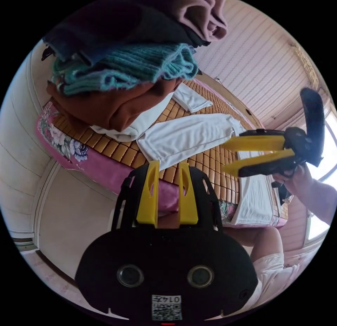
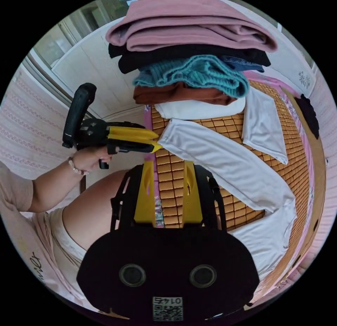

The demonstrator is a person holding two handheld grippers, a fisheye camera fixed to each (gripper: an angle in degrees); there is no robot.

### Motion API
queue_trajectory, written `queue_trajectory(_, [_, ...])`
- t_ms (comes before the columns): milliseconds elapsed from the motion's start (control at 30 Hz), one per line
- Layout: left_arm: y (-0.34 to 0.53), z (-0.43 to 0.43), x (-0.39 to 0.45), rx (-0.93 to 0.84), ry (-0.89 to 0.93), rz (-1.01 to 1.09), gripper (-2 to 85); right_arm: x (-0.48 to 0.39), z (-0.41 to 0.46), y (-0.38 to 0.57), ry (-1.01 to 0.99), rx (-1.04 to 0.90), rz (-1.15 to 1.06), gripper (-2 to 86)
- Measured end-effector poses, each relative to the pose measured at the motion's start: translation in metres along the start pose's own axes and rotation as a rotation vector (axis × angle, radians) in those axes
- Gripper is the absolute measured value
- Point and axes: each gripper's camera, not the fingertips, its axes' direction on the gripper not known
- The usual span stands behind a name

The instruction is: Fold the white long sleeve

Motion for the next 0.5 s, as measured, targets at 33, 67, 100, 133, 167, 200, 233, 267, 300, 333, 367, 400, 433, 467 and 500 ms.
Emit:
queue_trajectory(33, [-0.001, 0.003, 0.0, -0.007, -0.004, 0.007, 8.5, 0.001, 0.006, -0.008, 0.0, -0.008, 0.009, 11.8])
queue_trajectory(67, [-0.001, 0.009, 0.0, -0.033, -0.022, 0.014, 8.4, 0.003, 0.018, -0.022, -0.02, -0.025, 0.031, 11.7])
queue_trajectory(100, [-0.002, 0.017, -0.001, -0.081, -0.032, 0.013, 8.3, 0.005, 0.03, -0.034, -0.057, -0.042, 0.049, 11.8])
queue_trajectory(133, [-0.002, 0.021, -0.002, -0.102, -0.029, 0.01, 8.0, 0.006, 0.034, -0.04, -0.069, -0.042, 0.059, 11.8])
queue_trajectory(167, [0.0, 0.022, -0.004, -0.071, -0.024, 0.001, 7.3, 0.006, 0.042, -0.048, -0.079, -0.026, 0.085, 11.9])
queue_trajectory(200, [0.003, 0.024, -0.006, -0.058, -0.025, -0.02, 6.2, 0.004, 0.05, -0.054, -0.083, -0.012, 0.107, 11.8])
queue_trajectory(233, [0.005, 0.024, -0.007, -0.045, -0.031, -0.029, 5.6, 0.003, 0.053, -0.057, -0.082, -0.006, 0.117, 11.7])
queue_trajectory(267, [0.01, 0.025, -0.009, -0.024, -0.032, -0.039, 4.8, 0.001, 0.061, -0.061, -0.075, -0.003, 0.134, 11.2])
queue_trajectory(300, [0.015, 0.026, -0.011, -0.001, -0.016, -0.055, 4.0, -0.002, 0.07, -0.063, -0.059, -0.025, 0.152, 10.3])
queue_trajectory(333, [0.017, 0.026, -0.011, 0.006, -0.01, -0.059, 3.6, -0.003, 0.075, -0.064, -0.051, -0.045, 0.157, 9.1])
queue_trajectory(367, [0.02, 0.027, -0.01, 0.011, -0.008, -0.053, 2.8, -0.007, 0.076, -0.061, 0.0, -0.012, 0.163, 6.6])
queue_trajectory(400, [0.021, 0.027, -0.007, 0.009, -0.021, -0.042, 1.8, -0.012, 0.078, -0.058, 0.001, -0.006, 0.142, 4.2])
queue_trajectory(433, [0.022, 0.028, -0.005, 0.006, -0.028, -0.034, 1.2, -0.013, 0.078, -0.056, -0.002, 0.001, 0.146, 3.1])
queue_trajectory(467, [0.023, 0.029, -0.001, 0.003, -0.041, -0.016, 0.1, -0.014, 0.077, -0.053, -0.012, -0.005, 0.161, 2.0])
queue_trajectory(500, [0.025, 0.03, 0.003, 0.003, -0.053, -0.003, -0.3, -0.014, 0.076, -0.049, -0.026, -0.016, 0.18, 1.2])
